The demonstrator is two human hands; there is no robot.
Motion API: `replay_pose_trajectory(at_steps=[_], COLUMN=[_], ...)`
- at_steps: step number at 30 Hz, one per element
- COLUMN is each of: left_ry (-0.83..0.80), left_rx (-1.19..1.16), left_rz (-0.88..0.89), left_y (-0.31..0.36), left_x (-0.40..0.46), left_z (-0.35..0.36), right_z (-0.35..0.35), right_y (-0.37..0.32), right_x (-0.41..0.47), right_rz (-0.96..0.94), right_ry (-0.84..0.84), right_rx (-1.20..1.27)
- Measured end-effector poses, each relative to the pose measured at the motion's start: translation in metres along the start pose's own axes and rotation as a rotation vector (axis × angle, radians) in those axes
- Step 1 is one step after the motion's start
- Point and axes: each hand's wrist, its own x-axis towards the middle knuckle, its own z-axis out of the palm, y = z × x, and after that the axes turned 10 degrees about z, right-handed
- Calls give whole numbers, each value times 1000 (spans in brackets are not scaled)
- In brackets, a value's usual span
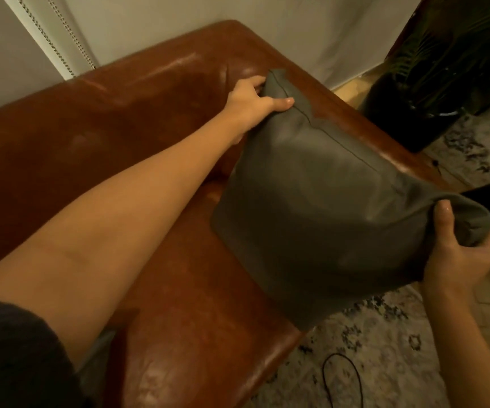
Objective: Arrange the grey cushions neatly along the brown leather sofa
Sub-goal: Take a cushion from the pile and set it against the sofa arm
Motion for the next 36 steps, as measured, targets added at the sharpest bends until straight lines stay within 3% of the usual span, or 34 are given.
replay_pose_trajectory(at_steps=[8, 13, 20, 27, 33, 36], left_ry=[-120, -130, -104, -68, -54, -18], left_rx=[181, 72, 17, 158, 237, 262], left_rz=[23, -67, -102, -85, -42, 14], left_y=[-8, -21, -19, -10, -5, -4], left_x=[-25, -39, -54, -62, -85, -112], left_z=[22, 35, 40, 31, 2, -25], right_z=[-31, -34, -44, -46, -38, -19], right_y=[37, 40, 35, 25, -1, -18], right_x=[-5, -9, -14, -20, -28, -45], right_rz=[83, 150, 81, 50, -75, -158], right_ry=[42, -2, 26, 43, 78, 18], right_rx=[-10, 22, -10, -52, -168, -200])
